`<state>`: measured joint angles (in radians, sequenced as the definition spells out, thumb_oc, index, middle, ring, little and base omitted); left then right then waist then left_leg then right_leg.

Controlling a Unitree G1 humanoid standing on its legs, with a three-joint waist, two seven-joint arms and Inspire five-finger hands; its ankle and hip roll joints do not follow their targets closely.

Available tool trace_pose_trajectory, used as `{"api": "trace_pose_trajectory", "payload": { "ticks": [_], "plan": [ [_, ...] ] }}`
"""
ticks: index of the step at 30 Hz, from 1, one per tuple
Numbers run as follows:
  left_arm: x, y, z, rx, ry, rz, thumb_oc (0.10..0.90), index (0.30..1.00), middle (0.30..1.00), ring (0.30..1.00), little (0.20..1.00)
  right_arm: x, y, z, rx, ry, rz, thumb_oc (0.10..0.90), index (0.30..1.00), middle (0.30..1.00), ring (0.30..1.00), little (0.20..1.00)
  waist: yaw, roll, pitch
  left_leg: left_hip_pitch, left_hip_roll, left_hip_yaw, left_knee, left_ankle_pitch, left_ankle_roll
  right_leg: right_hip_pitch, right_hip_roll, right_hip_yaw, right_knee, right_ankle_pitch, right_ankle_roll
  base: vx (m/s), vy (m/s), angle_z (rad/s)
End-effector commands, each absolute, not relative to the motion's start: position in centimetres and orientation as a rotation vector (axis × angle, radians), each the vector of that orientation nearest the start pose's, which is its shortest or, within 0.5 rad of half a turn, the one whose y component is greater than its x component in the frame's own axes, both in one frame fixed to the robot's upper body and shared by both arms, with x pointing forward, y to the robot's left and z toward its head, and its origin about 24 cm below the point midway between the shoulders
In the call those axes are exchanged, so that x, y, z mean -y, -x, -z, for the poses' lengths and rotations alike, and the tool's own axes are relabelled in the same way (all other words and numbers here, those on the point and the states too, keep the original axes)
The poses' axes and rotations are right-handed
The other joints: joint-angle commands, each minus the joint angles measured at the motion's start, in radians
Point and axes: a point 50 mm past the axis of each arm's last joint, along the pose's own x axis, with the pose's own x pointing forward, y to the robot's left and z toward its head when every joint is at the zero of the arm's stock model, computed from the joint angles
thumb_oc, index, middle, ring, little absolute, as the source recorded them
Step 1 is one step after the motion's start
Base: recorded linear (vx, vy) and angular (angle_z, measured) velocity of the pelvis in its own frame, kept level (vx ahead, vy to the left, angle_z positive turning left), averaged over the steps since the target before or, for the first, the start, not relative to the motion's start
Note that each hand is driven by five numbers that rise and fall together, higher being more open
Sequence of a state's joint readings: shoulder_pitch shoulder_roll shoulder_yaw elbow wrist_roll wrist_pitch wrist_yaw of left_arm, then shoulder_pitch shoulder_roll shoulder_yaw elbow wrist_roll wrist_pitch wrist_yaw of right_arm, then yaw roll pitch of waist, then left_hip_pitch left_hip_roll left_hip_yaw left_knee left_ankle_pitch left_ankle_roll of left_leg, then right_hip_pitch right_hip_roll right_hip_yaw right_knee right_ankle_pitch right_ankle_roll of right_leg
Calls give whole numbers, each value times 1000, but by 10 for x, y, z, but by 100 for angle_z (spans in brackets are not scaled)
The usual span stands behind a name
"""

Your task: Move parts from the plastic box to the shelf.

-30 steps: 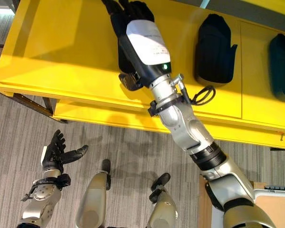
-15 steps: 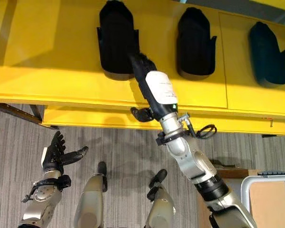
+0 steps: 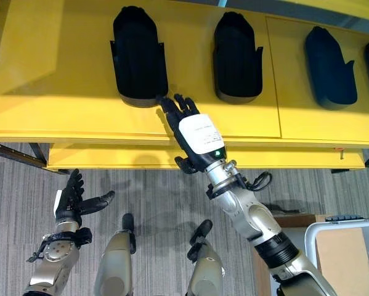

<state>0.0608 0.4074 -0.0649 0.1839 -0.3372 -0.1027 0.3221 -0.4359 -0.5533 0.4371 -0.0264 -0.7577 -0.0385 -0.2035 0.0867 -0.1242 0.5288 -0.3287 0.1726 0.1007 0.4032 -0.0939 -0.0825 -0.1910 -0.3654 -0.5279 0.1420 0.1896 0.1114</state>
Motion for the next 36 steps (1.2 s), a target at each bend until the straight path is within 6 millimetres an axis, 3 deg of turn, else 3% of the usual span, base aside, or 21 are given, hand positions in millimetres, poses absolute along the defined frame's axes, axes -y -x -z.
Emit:
{"api": "trace_pose_trajectory", "payload": {
  "ticks": [1, 14, 36],
  "plan": [
    [-252, -227, -35, 2, -126, -363, 900, 1000, 1000, 1000, 1000, 106, -294, -177, 862, 1257, -106, 900, 1000, 1000, 1000, 1000, 18, -15, -94, 111, -12, 27, -195, 74, 23, 31, -99, 18, 80, 32, 137, 0, 0, 0],
    [-252, -225, -32, -8, -120, -356, 900, 1000, 1000, 1000, 1000, 98, -314, -149, 721, 1280, -162, 900, 1000, 1000, 1000, 1000, 43, -15, -88, 104, -17, 21, -200, 77, 24, 42, -100, 3, 74, 45, 141, 0, 0, 0],
    [-252, -225, -32, -10, -111, -336, 900, 1000, 1000, 1000, 1000, 76, -333, -147, 663, 1236, -203, 900, 1000, 1000, 1000, 1000, 86, -9, -65, 73, -25, 4, -186, 78, 30, 42, -103, -14, 73, 56, 139, 3, 1, 1]
  ]
}}
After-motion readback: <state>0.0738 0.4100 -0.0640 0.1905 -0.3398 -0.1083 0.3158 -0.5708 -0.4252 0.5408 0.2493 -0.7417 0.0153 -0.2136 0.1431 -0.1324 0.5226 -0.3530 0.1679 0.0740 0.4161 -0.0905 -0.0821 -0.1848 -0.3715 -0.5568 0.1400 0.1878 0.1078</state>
